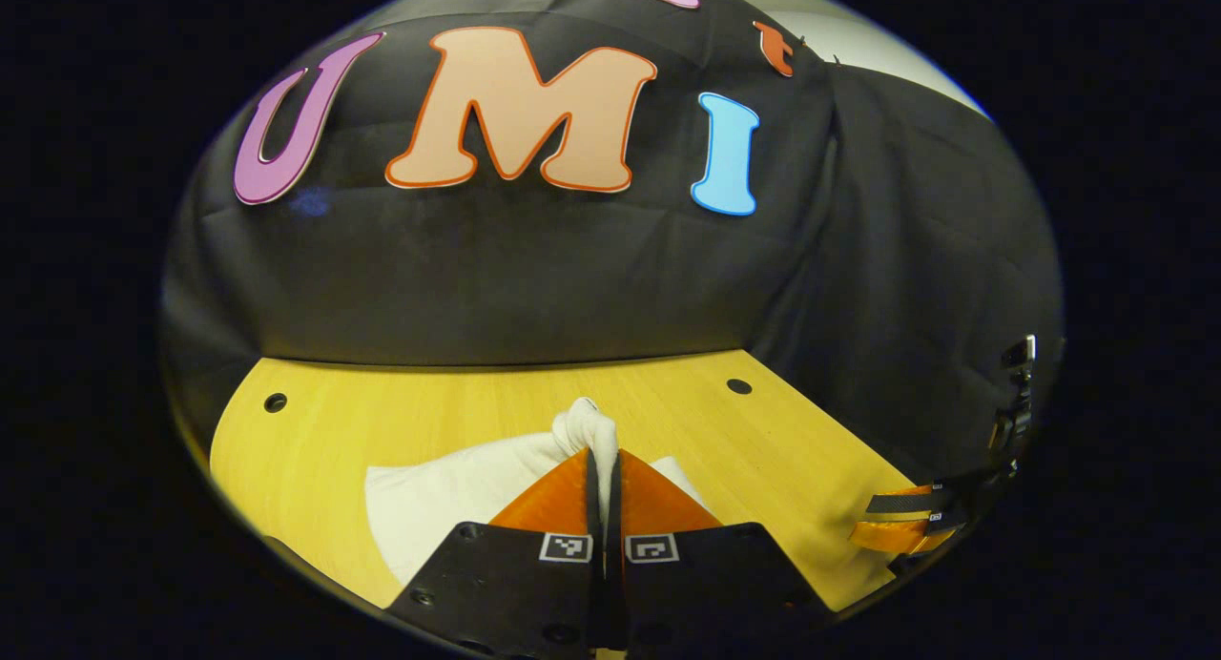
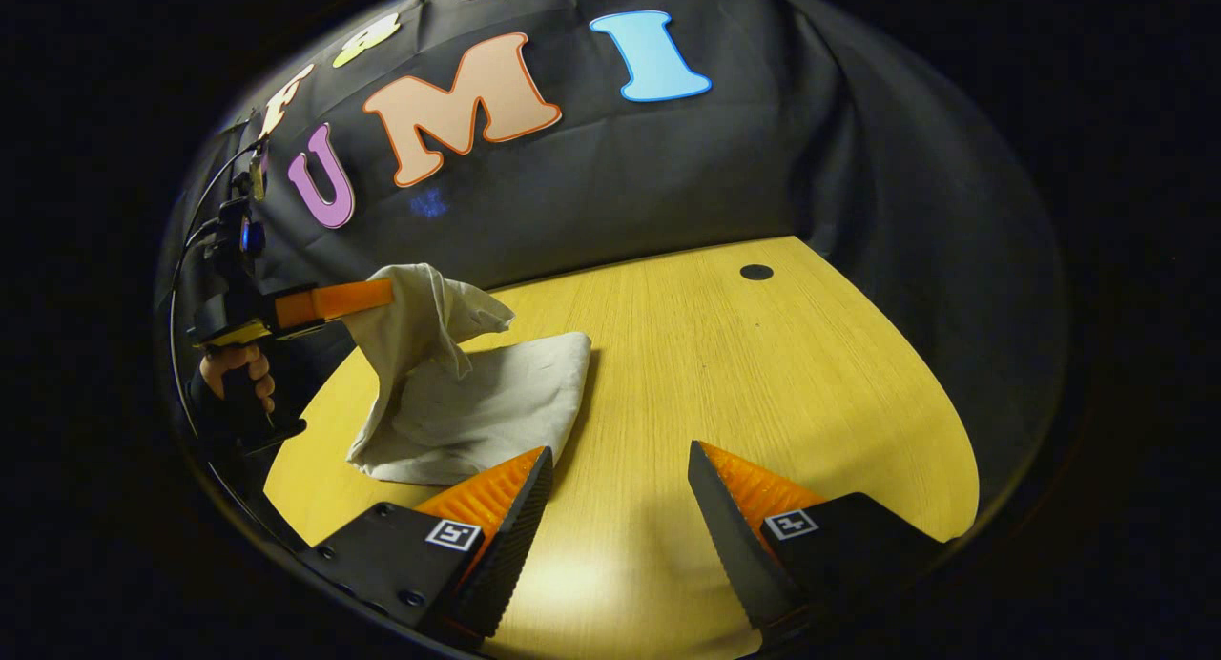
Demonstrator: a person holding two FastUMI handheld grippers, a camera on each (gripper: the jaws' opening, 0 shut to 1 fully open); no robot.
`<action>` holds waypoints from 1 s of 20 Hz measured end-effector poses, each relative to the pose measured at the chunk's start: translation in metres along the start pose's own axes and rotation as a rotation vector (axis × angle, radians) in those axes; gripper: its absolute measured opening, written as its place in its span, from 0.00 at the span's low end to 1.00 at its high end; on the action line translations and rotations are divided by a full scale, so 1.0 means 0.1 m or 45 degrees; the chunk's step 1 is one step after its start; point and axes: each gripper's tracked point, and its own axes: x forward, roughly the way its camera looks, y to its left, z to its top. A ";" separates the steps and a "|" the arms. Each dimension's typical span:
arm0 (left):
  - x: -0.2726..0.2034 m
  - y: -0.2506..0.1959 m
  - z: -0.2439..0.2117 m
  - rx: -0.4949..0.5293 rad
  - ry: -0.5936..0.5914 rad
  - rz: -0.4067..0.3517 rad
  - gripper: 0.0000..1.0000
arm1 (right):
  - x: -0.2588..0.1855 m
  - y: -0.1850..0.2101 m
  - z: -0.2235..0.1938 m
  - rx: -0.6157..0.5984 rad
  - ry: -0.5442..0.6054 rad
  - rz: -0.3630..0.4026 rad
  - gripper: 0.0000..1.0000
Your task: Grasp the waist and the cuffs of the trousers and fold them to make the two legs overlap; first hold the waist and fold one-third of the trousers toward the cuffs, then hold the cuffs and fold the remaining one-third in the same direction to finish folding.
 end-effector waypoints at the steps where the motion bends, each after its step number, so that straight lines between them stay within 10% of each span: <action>1: 0.03 -0.07 -0.04 -0.002 0.014 -0.011 0.00 | 0.00 -0.03 -0.01 0.004 0.002 0.000 0.92; 13: 0.07 -0.51 -1.13 0.043 0.229 -0.069 0.05 | 0.02 -0.10 0.00 -0.007 0.016 0.038 0.92; 18: -0.24 -0.35 -0.84 0.116 0.091 -0.029 0.99 | -0.04 0.18 0.15 -0.075 -0.061 0.034 0.93; 20: -0.48 -0.11 -0.64 0.116 0.005 0.037 0.97 | -0.11 0.37 0.24 -0.103 -0.111 0.028 0.93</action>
